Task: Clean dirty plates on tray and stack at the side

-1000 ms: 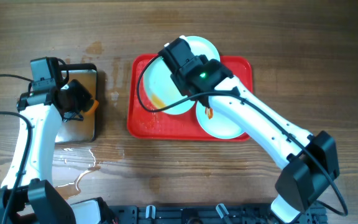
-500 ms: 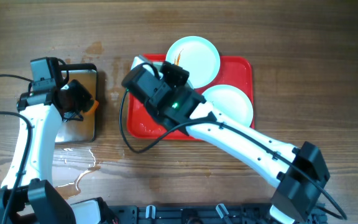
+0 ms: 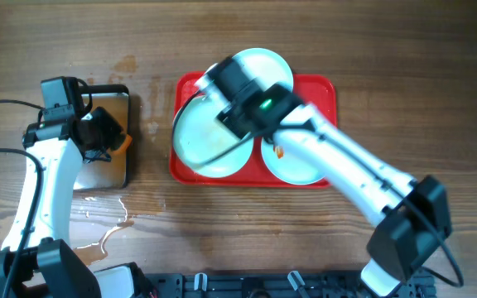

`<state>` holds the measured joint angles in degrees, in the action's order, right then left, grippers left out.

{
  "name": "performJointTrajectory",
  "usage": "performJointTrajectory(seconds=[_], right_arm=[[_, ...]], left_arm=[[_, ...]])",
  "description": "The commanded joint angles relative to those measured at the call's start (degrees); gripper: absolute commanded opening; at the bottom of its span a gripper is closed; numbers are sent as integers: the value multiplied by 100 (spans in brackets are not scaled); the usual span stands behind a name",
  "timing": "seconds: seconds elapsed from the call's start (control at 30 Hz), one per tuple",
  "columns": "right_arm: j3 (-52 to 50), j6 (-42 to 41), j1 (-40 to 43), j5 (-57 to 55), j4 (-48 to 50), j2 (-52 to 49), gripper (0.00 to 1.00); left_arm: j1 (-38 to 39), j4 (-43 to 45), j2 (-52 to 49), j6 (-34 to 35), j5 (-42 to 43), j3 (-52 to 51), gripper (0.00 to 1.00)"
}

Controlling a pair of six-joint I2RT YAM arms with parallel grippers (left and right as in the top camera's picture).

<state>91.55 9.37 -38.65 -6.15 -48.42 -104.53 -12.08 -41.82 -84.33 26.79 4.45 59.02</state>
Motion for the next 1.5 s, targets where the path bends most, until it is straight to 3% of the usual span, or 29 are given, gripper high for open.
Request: performJointTrajectory(seconds=[0.0, 0.27, 0.43, 0.57, 1.47], right_arm=[[-90, -522, 789, 1871, 26, 48, 4], [-896, -1038, 1285, 2337, 619, -9, 4], [-1611, -1871, 1276, 2345, 1462, -170, 4], [-1958, -2004, 1259, 2579, 1882, -332, 4], [-2000, -2157, 1150, 2404, 1965, -984, 4]], left_arm=[[-31, -4, 63, -114, 225, -33, 4], [83, -4, 63, -114, 957, -33, 4], [605, 0, 63, -111, 1158, -42, 4], [981, 44, 59, -109, 1158, -74, 4], [1613, 195, -468, 85, 1161, -96, 4]])
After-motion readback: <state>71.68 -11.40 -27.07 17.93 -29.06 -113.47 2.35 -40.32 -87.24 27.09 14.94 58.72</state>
